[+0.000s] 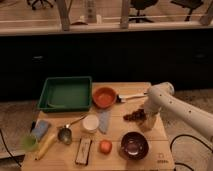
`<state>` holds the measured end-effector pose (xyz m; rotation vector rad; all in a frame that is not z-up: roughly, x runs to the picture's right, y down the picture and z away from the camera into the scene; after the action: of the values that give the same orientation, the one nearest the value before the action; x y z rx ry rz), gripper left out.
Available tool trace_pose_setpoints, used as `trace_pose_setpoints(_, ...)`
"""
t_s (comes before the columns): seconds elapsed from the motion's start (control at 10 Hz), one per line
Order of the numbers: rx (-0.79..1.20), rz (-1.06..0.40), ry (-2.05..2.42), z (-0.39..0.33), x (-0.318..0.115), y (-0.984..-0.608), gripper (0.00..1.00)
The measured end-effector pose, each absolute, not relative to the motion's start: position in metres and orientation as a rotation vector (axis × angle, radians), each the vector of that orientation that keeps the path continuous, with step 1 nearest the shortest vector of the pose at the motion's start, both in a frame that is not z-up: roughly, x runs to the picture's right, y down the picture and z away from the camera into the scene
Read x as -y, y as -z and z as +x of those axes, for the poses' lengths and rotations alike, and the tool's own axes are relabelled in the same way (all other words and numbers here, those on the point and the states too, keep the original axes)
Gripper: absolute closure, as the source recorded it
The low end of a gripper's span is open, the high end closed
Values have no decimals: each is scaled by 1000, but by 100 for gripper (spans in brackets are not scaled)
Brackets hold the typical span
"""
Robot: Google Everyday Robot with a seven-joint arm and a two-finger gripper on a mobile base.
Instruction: Place grapes in paper cup
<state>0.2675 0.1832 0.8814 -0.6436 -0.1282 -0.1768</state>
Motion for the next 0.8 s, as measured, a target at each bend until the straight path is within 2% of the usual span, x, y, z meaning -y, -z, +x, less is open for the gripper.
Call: trace_pose_setpoints(0.8, 184, -657, 284, 231, -184, -887, 21)
